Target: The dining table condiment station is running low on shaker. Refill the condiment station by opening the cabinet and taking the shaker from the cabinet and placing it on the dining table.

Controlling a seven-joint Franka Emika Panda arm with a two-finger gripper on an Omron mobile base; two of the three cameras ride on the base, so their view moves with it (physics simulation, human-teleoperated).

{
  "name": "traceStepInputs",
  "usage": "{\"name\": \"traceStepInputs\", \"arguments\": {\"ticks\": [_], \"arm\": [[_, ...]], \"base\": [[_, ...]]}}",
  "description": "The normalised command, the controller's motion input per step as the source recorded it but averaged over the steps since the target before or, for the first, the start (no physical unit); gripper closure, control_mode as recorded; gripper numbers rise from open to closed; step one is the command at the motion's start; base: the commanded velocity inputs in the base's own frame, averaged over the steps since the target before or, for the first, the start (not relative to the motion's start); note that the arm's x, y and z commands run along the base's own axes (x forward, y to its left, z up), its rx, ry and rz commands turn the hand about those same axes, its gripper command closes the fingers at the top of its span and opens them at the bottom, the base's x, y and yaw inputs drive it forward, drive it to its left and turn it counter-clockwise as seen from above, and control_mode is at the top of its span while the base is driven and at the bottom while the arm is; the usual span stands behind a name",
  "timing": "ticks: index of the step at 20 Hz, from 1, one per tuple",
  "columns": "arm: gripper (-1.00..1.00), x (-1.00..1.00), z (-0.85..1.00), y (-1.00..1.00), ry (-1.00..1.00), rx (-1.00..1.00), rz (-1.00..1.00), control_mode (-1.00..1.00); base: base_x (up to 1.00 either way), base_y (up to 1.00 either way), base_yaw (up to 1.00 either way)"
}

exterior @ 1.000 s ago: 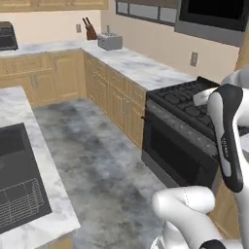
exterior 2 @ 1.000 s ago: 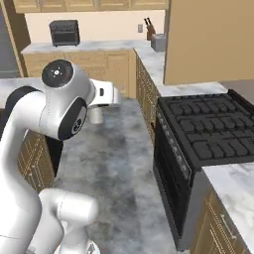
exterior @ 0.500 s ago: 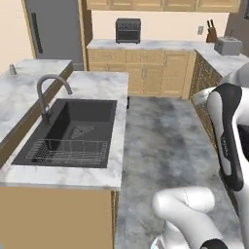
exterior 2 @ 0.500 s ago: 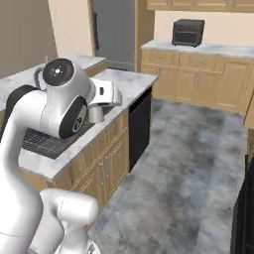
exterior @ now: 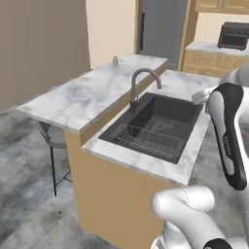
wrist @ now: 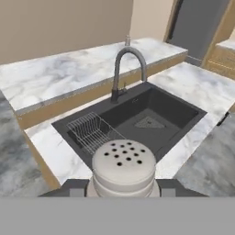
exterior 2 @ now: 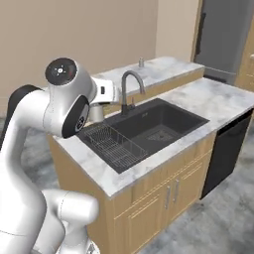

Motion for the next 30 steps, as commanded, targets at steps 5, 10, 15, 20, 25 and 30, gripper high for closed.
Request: {"name": "traceStepInputs", "arguments": {"ticks": [5, 10, 15, 20, 25, 30], "arm": [[1.00, 0.00, 0.00, 0.00, 0.00, 0.00, 0.00, 1.00], [1.00, 0.00, 0.00, 0.00, 0.00, 0.00, 0.00, 1.00], [1.00, 0.00, 0.00, 0.00, 0.00, 0.00, 0.00, 1.00], [1.00, 0.00, 0.00, 0.00, 0.00, 0.00, 0.00, 1.00], [1.00, 0.00, 0.00, 0.00, 0.00, 0.00, 0.00, 1.00], [1.00, 0.00, 0.00, 0.00, 0.00, 0.00, 0.00, 1.00]], "base": [[0.55, 1.00, 0.42], [0.53, 1.00, 0.30], [0.49, 1.00, 0.25], [0.04, 1.00, 0.41], [0.12, 1.00, 0.53], [0.84, 0.88, 0.43]]}}
